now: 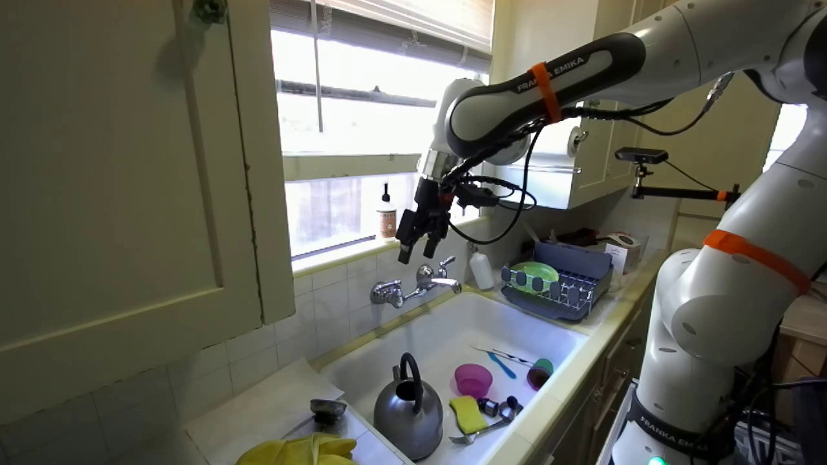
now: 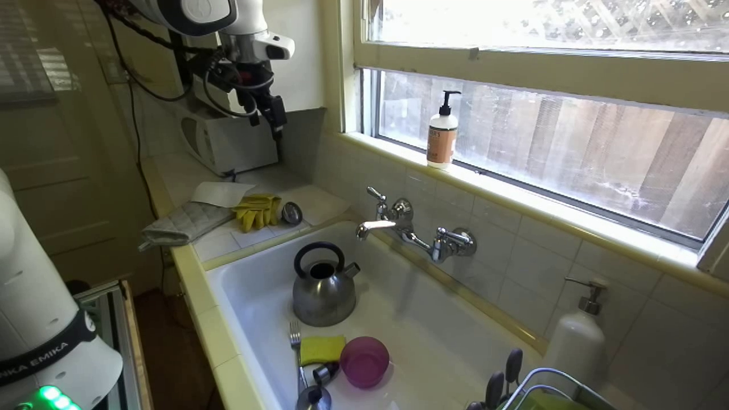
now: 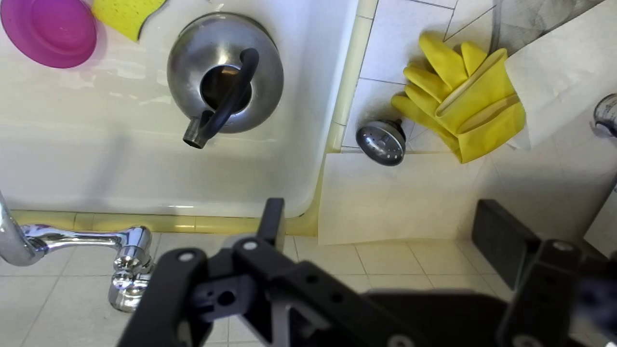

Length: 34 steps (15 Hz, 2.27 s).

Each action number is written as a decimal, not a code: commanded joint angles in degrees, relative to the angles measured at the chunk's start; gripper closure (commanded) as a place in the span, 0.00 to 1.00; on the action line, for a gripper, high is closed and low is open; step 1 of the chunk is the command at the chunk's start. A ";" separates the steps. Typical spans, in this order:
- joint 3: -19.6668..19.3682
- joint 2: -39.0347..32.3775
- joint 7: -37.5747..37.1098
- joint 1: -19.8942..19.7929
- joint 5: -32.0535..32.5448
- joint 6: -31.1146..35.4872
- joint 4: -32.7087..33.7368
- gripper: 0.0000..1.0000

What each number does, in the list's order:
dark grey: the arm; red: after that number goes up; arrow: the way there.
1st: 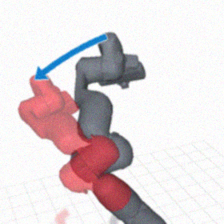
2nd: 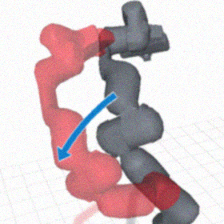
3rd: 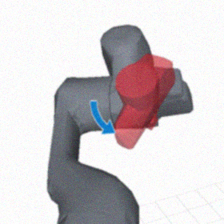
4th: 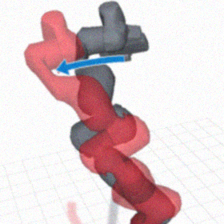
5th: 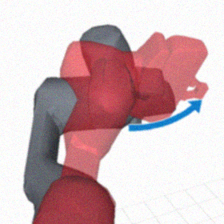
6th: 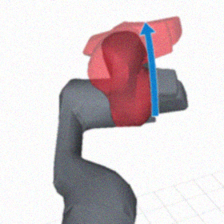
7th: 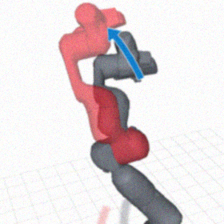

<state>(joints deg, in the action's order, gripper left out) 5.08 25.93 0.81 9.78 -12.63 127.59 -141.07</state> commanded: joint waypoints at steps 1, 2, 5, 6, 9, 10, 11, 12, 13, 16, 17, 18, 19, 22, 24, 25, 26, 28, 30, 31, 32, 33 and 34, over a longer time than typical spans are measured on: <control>0.11 -0.01 0.01 -0.12 -0.03 -0.18 0.12 0.00; 0.11 -0.01 0.01 -0.12 -0.03 -0.18 0.12 0.00; 0.15 0.06 -0.08 -0.12 -0.03 -0.18 0.11 0.00; 0.19 0.13 -0.20 -0.12 -0.03 -0.18 0.11 0.00; 0.14 1.08 -2.00 -0.79 0.34 -0.59 -0.19 0.00; -0.03 2.25 -2.48 -1.36 0.51 -1.24 -0.41 0.00; -0.22 3.37 -2.66 -1.78 0.55 -1.81 -0.64 0.00; -0.32 4.38 -2.76 -1.99 0.58 -2.12 -0.94 0.00; -0.37 5.18 -2.84 -2.04 0.58 -2.14 -1.37 0.00; -0.32 5.61 -2.98 -2.03 0.59 -2.15 -1.85 0.00; -0.32 5.60 -2.99 -2.03 0.59 -2.15 -1.87 0.00; -0.33 5.59 -3.00 -2.03 0.59 -2.15 -1.88 0.00; -0.33 5.59 -3.00 -2.03 0.59 -2.15 -1.88 0.00; -0.33 5.59 -3.00 -2.04 0.59 -2.15 -1.89 0.00; -0.33 5.59 -3.01 -2.04 0.59 -2.15 -1.89 0.00; -0.33 5.59 -3.01 -2.04 0.59 -2.15 -1.89 0.00; -0.33 5.59 -3.01 -2.04 0.59 -2.15 -1.89 0.00; -0.34 3.79 -1.74 -1.12 -0.05 -1.85 -0.96 0.00; -0.22 -0.90 2.46 1.76 -2.15 -0.99 1.39 0.00; -0.02 -3.19 4.83 3.38 -3.20 -0.78 2.66 0.00; 0.21 -4.82 6.58 4.42 -3.64 -1.40 3.92 0.00; 0.35 -6.45 8.27 5.18 -3.97 -1.81 4.99 0.00; 0.58 -7.77 9.24 5.47 -3.85 -2.06 5.86 0.00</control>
<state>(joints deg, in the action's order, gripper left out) 5.47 24.02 5.48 13.40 -14.59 125.96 -139.24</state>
